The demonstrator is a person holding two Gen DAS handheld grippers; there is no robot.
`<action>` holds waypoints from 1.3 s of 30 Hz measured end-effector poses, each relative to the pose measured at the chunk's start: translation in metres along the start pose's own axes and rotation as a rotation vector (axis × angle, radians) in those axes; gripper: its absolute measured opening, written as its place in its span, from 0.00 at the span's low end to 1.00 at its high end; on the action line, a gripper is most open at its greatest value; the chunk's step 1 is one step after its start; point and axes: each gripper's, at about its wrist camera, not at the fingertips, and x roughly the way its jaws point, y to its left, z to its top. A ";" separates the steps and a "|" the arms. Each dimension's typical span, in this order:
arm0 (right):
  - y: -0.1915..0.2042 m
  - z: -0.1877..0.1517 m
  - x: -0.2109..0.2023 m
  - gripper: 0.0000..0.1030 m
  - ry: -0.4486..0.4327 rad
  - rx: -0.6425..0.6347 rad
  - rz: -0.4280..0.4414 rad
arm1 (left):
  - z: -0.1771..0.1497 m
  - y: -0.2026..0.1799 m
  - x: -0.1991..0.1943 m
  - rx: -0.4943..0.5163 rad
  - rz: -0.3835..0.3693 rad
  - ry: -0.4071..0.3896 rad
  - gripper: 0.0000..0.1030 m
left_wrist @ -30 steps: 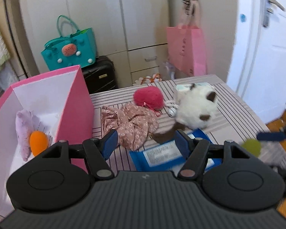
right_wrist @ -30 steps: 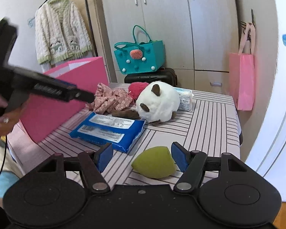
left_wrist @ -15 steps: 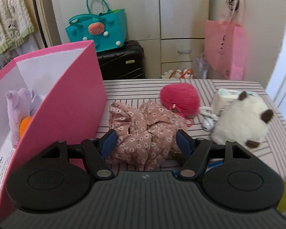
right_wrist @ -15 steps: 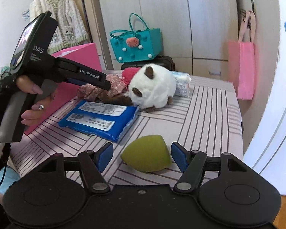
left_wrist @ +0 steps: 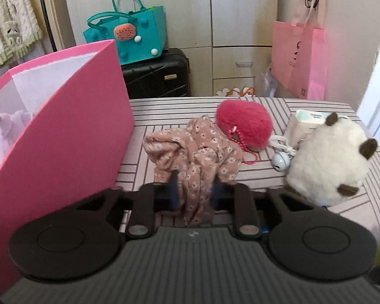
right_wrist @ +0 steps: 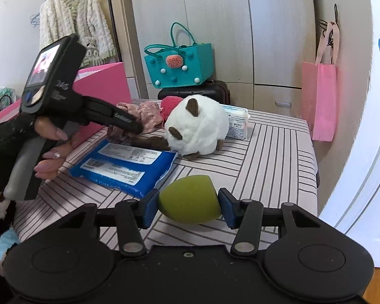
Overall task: Organize soft objects
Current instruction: 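Grasp the pink floral cloth with the left tool while the right tool grasps the green sponge, then lift the cloth and green sponge and carry them toward the pink box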
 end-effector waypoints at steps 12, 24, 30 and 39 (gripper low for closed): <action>0.010 0.008 -0.009 0.55 0.009 0.007 -0.014 | -0.007 0.018 -0.048 -0.022 -0.054 -0.080 0.14; 0.032 0.012 -0.024 0.55 0.055 0.025 -0.012 | -0.033 0.042 -0.112 0.004 -0.150 -0.120 0.14; 0.041 0.015 -0.029 0.55 0.097 0.066 0.004 | -0.046 0.056 -0.140 0.031 -0.201 -0.149 0.14; 0.067 0.027 -0.044 0.55 0.156 0.058 0.072 | -0.066 0.075 -0.180 0.075 -0.284 -0.128 0.14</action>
